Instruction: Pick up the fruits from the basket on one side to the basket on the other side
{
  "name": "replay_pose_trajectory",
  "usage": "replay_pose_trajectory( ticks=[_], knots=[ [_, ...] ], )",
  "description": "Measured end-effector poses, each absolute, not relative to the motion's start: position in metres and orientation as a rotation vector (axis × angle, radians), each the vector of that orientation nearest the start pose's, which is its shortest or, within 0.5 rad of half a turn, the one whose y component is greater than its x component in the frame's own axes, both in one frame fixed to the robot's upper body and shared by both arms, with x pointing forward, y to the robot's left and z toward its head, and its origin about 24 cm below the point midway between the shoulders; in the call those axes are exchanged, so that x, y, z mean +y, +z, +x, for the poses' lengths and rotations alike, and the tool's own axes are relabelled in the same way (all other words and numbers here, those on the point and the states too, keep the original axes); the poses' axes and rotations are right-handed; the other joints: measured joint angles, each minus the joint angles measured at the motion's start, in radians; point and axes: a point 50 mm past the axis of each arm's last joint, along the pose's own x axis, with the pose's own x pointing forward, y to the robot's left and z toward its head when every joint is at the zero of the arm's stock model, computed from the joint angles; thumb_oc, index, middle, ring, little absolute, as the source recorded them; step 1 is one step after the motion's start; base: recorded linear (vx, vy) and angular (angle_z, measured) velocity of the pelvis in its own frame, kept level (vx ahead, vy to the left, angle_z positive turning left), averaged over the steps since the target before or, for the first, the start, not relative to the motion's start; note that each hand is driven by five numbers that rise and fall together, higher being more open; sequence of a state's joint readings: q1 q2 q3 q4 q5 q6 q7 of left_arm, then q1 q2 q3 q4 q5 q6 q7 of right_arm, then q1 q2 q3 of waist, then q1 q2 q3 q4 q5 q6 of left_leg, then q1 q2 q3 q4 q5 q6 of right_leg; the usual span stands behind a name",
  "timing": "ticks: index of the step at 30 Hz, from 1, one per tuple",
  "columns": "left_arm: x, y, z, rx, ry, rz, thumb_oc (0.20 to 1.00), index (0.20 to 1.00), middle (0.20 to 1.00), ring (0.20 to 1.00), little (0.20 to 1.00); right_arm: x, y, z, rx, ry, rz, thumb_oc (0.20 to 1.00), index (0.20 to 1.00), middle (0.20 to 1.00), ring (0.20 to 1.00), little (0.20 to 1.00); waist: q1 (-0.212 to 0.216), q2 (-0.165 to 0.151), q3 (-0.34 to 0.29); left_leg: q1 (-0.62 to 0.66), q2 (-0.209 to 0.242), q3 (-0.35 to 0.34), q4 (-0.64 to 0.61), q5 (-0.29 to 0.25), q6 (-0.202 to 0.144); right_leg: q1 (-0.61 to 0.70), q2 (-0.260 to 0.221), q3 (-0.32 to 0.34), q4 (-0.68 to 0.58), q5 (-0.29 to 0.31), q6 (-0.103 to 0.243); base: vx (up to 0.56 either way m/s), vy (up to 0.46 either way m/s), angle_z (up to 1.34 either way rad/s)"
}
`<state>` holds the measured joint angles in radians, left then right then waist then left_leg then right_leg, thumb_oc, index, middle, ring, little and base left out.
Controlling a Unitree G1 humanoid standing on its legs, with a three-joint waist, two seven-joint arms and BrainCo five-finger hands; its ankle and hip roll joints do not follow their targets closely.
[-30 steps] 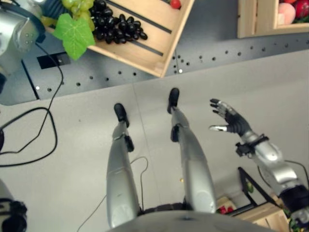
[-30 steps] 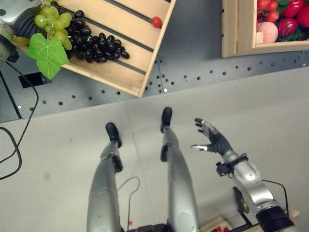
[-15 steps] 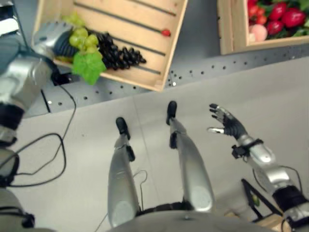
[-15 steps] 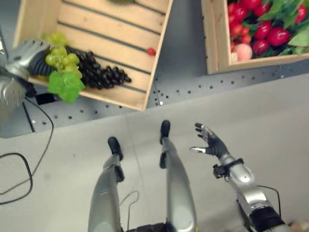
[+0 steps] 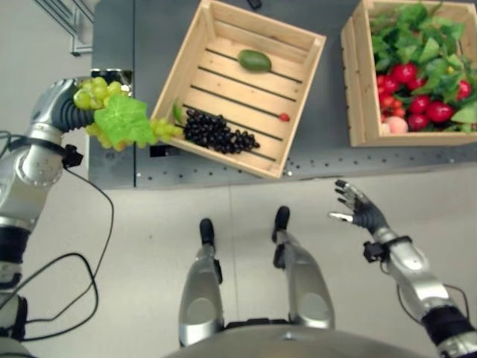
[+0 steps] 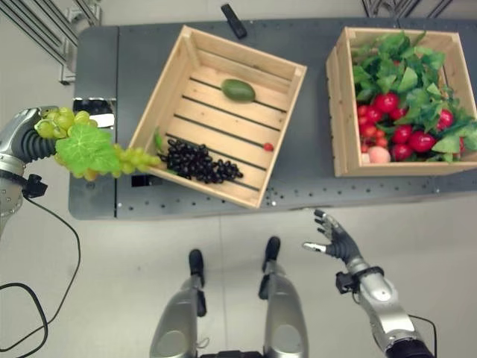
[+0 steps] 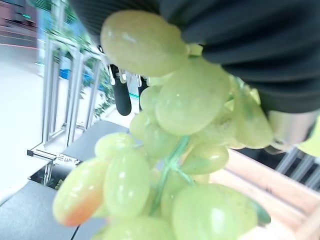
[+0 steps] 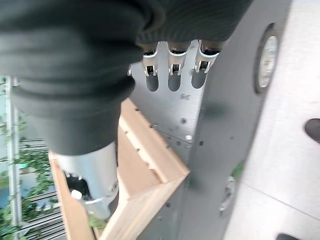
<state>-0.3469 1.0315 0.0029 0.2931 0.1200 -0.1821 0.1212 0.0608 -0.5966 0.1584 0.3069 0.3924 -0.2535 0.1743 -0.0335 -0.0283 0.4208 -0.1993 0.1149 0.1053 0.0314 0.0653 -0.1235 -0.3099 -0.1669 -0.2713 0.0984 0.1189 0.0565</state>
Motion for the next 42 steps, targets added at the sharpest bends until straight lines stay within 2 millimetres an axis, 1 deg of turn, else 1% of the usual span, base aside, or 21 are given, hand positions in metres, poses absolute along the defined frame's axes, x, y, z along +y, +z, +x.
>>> replay_pose_trajectory(
  ticks=[1, 4, 7, 9, 11, 14, 17, 19, 21, 23, 24, 25, 26, 28, 29, 31, 32, 34, 36, 39, 42],
  knots=[
    [0.329, 0.204, 0.292, -0.295, 0.241, 1.088, 0.2, 0.2, 0.2, 0.2, 0.2, -0.255, 0.006, 0.224, 0.181, 0.191, -0.215, 1.0, 1.0, 1.0, 1.0, 1.0, -0.002, -0.001, -0.025, 0.002, 0.0, 0.0, -0.003, 0.0, 0.0, 0.002, 0.001, 0.0, -0.004, 0.0, 0.001, 0.0, 0.0, 0.0],
    [0.324, 0.2, 0.293, -0.307, 0.233, 1.046, 0.2, 0.2, 0.2, 0.2, 0.2, -0.256, 0.004, 0.221, 0.196, 0.193, -0.215, 1.0, 1.0, 1.0, 1.0, 1.0, -0.003, 0.0, -0.028, 0.031, 0.001, 0.0, -0.01, 0.0, 0.0, 0.032, 0.003, -0.003, -0.014, 0.001, 0.002, 0.0, 0.0, 0.0],
    [0.317, 0.2, 0.29, -0.333, 0.209, 1.007, 0.2, 0.2, 0.2, 0.2, 0.2, -0.257, 0.0, 0.216, 0.217, 0.198, -0.222, 1.0, 1.0, 1.0, 1.0, 1.0, -0.004, 0.001, -0.048, 0.033, 0.001, 0.0, -0.018, 0.0, 0.0, 0.037, 0.006, -0.004, -0.028, 0.002, 0.01, 0.0, 0.0, 0.0],
    [0.313, 0.198, 0.288, -0.359, 0.212, 0.933, 0.2, 0.2, 0.2, 0.2, 0.2, -0.258, -0.003, 0.213, 0.239, 0.197, -0.23, 1.0, 1.0, 1.0, 1.0, 1.0, -0.006, 0.001, -0.049, 0.05, 0.001, 0.003, -0.022, 0.0, 0.0, 0.053, 0.006, -0.004, -0.034, 0.01, 0.008, 0.0, 0.0, 0.0],
    [0.31, 0.197, 0.285, -0.375, 0.202, 0.907, 0.2, 0.2, 0.2, 0.2, 0.2, -0.26, -0.003, 0.211, 0.244, 0.191, -0.237, 1.0, 1.0, 1.0, 1.0, 1.0, -0.007, 0.001, -0.053, 0.056, 0.0, 0.003, -0.024, 0.0, 0.0, 0.061, 0.006, -0.004, -0.037, 0.009, 0.009, 0.0, 0.0, 0.0],
    [0.307, 0.193, 0.284, -0.383, 0.191, 0.806, 0.2, 0.2, 0.2, 0.2, 0.2, -0.264, 0.001, 0.214, 0.233, 0.18, -0.265, 1.0, 1.0, 1.0, 1.0, 1.0, -0.006, 0.002, -0.073, 0.057, 0.0, 0.003, -0.024, 0.0, 0.0, 0.062, 0.007, -0.004, -0.036, 0.009, 0.008, 0.01, 0.003, 0.0],
    [0.3, 0.191, 0.283, -0.397, 0.151, 0.75, 0.2, 0.2, 0.2, 0.2, 0.2, -0.267, 0.01, 0.22, 0.195, 0.165, -0.291, 1.0, 1.0, 1.0, 1.0, 1.0, -0.003, 0.003, -0.097, 0.058, 0.0, 0.003, -0.024, 0.0, 0.0, 0.063, 0.006, -0.004, -0.036, 0.009, 0.008, 0.0, 0.0, 0.0],
    [0.298, 0.192, 0.283, -0.408, 0.129, 0.719, 0.2, 0.2, 0.2, 0.2, 0.2, -0.267, 0.022, 0.23, 0.155, 0.178, -0.324, 1.0, 1.0, 1.0, 1.0, 1.0, -0.005, 0.003, -0.101, 0.063, 0.0, 0.003, -0.024, 0.0, 0.001, 0.067, 0.006, -0.003, -0.036, 0.009, 0.008, 0.02, -0.002, 0.0],
    [0.293, 0.194, 0.283, -0.416, 0.101, 0.704, 0.2, 0.2, 0.2, 0.2, 0.2, -0.271, 0.035, 0.239, 0.126, 0.191, -0.372, 1.0, 1.0, 1.0, 1.0, 1.0, -0.006, 0.003, -0.102, 0.07, 0.0, 0.002, -0.023, 0.001, 0.001, 0.076, 0.006, -0.004, -0.036, 0.009, 0.009, 0.04, -0.009, 0.02],
    [0.291, 0.195, 0.283, -0.426, 0.072, 0.679, 0.2, 0.2, 0.2, 0.2, 0.2, -0.275, 0.056, 0.253, 0.066, 0.193, -0.423, 1.0, 1.0, 1.0, 1.0, 1.0, -0.004, 0.005, -0.111, 0.072, 0.001, 0.001, -0.023, 0.0, 0.001, 0.079, 0.006, -0.005, -0.036, 0.006, 0.012, 0.0, 0.0, 0.0],
    [0.289, 0.195, 0.283, -0.428, 0.063, 0.673, 0.2, 0.2, 0.2, 0.2, 0.2, -0.275, 0.062, 0.256, 0.049, 0.201, -0.439, 1.0, 1.0, 1.0, 1.0, 1.0, -0.003, 0.005, -0.113, 0.073, 0.001, 0.001, -0.023, 0.001, 0.001, 0.08, 0.006, -0.005, -0.035, 0.006, 0.012, 0.01, -0.034, 0.01],
    [0.287, 0.196, 0.284, -0.43, 0.049, 0.673, 0.2, 0.2, 0.2, 0.2, 0.2, -0.273, 0.077, 0.263, 0.008, 0.227, -0.471, 1.0, 1.0, 1.0, 1.0, 1.0, -0.003, 0.008, -0.115, 0.073, 0.0, 0.0, -0.023, 0.001, 0.001, 0.081, 0.006, -0.005, -0.035, 0.006, 0.012, 0.0, 0.0, 0.0],
    [0.286, 0.196, 0.284, -0.431, 0.038, 0.659, 0.2, 0.2, 0.2, 0.2, 0.2, -0.272, 0.086, 0.266, -0.016, 0.246, -0.495, 1.0, 1.0, 1.0, 1.0, 1.0, -0.002, 0.01, -0.116, 0.073, 0.0, 0.0, -0.023, 0.001, 0.001, 0.081, 0.006, -0.006, -0.035, 0.006, 0.012, 0.03, -0.031, 0.02],
    [0.274, 0.194, 0.284, -0.438, -0.026, 0.641, 0.2, 0.2, 0.2, 0.2, 0.2, -0.263, 0.111, 0.277, -0.097, 0.299, -0.537, 1.0, 1.0, 1.0, 1.0, 1.0, -0.001, 0.012, -0.124, 0.076, 0.002, -0.001, -0.023, 0.001, 0.002, 0.085, 0.006, -0.009, -0.035, 0.006, 0.012, 0.02, -0.015, 0.01],
    [0.269, 0.193, 0.285, -0.437, -0.056, 0.629, 0.2, 0.2, 0.2, 0.2, 0.2, -0.259, 0.117, 0.282, -0.116, 0.318, -0.55, 1.0, 1.0, 1.0, 1.0, 1.0, -0.003, 0.012, -0.124, 0.082, 0.001, -0.001, -0.023, 0.001, 0.002, 0.091, 0.007, -0.009, -0.036, 0.007, 0.011, 0.02, -0.024, 0.03],
    [0.252, 0.19, 0.288, -0.436, -0.153, 0.607, 0.2, 0.2, 0.2, 0.2, 0.2, -0.246, 0.133, 0.294, -0.165, 0.376, -0.583, 1.0, 1.0, 1.0, 1.0, 1.0, -0.003, 0.017, -0.135, 0.099, 0.001, -0.001, -0.025, 0.001, 0.002, 0.108, 0.006, -0.011, -0.039, 0.006, 0.012, 0.02, -0.017, 0.01],
    [0.246, 0.19, 0.289, -0.441, -0.181, 0.591, 0.2, 0.2, 0.2, 0.2, 0.2, -0.241, 0.136, 0.297, -0.173, 0.394, -0.589, 1.0, 1.0, 1.0, 1.0, 1.0, -0.002, 0.018, -0.14, 0.102, 0.002, -0.001, -0.027, 0.001, 0.002, 0.113, 0.006, -0.012, -0.042, 0.006, 0.012, 0.04, -0.023, 0.03],
    [0.228, 0.191, 0.295, -0.457, -0.263, 0.575, 0.2, 0.2, 0.2, 0.2, 0.2, -0.223, 0.144, 0.306, -0.198, 0.465, -0.619, 1.0, 1.0, 1.0, 1.0, 1.0, -0.001, 0.023, -0.167, 0.102, 0.001, -0.001, -0.032, 0.001, 0.002, 0.117, 0.007, -0.014, -0.051, 0.007, 0.013, 0.06, -0.025, 0.04],
    [0.22, 0.193, 0.295, -0.467, -0.307, 0.558, 0.2, 0.2, 0.2, 0.2, 0.2, -0.212, 0.149, 0.31, -0.212, 0.505, -0.635, 1.0, 1.0, 1.0, 1.0, 1.0, -0.001, 0.026, -0.175, 0.12, 0.001, 0.0, -0.039, 0.002, 0.002, 0.132, 0.008, -0.014, -0.058, 0.009, 0.012, 0.07, -0.028, -0.02],
    [0.206, 0.192, 0.295, -0.484, -0.363, 0.517, 0.2, 0.2, 0.2, 0.2, 0.2, -0.201, 0.148, 0.312, -0.22, 0.543, -0.619, 1.0, 1.0, 1.0, 1.0, 1.0, -0.002, 0.027, -0.194, 0.145, 0.001, 0.001, -0.047, 0.001, 0.002, 0.158, 0.01, -0.014, -0.068, 0.008, 0.014, 0.05, -0.018, -0.02],
    [0.19, 0.189, 0.297, -0.496, -0.418, 0.461, 0.2, 0.2, 0.2, 0.2, 0.2, -0.185, 0.145, 0.314, -0.225, 0.593, -0.565, 1.0, 1.0, 1.0, 1.0, 1.0, -0.004, 0.027, -0.221, 0.164, 0.001, 0.004, -0.059, 0.001, 0.002, 0.17, 0.013, -0.013, -0.071, 0.008, 0.014, 0.05, -0.011, -0.02]
  ],
)
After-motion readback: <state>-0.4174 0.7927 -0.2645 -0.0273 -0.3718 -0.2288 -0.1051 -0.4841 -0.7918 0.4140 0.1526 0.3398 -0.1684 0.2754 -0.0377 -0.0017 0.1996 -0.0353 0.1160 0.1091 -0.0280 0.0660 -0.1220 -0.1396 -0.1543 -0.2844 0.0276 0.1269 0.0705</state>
